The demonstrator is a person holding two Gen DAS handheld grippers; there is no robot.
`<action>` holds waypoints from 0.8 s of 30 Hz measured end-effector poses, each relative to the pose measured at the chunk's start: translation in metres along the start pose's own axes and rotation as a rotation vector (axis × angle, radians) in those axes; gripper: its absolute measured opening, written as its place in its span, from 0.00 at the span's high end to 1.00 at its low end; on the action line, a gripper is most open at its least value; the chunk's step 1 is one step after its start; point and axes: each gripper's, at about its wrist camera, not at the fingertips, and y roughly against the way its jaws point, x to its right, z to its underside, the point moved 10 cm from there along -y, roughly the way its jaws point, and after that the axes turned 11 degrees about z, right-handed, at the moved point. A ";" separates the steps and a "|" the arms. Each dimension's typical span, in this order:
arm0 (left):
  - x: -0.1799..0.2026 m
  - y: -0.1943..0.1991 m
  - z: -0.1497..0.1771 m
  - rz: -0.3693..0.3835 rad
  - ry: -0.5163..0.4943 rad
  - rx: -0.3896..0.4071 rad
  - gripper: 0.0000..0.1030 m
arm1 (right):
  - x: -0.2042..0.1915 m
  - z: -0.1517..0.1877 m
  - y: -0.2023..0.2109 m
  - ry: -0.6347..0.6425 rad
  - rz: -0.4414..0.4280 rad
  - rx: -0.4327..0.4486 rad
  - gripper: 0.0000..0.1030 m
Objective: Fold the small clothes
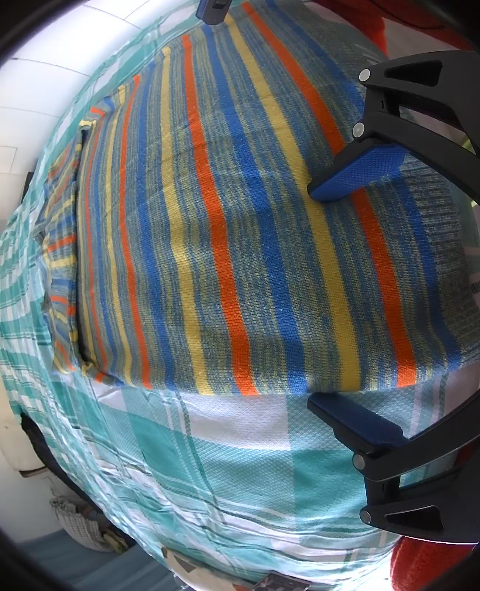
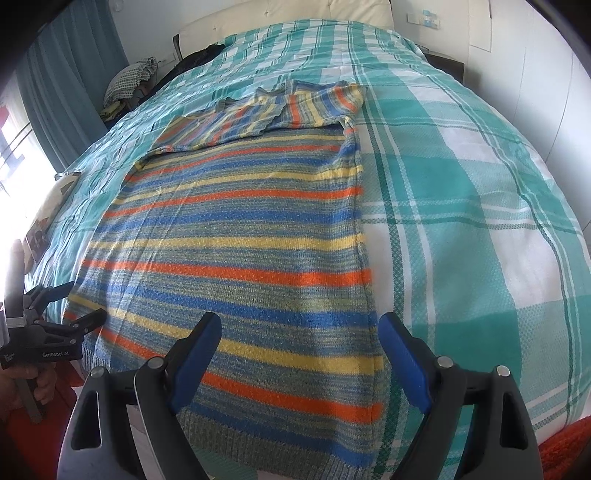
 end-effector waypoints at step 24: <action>0.000 -0.001 -0.001 0.000 -0.005 0.004 0.00 | 0.008 -0.004 0.000 -0.026 0.013 0.016 0.16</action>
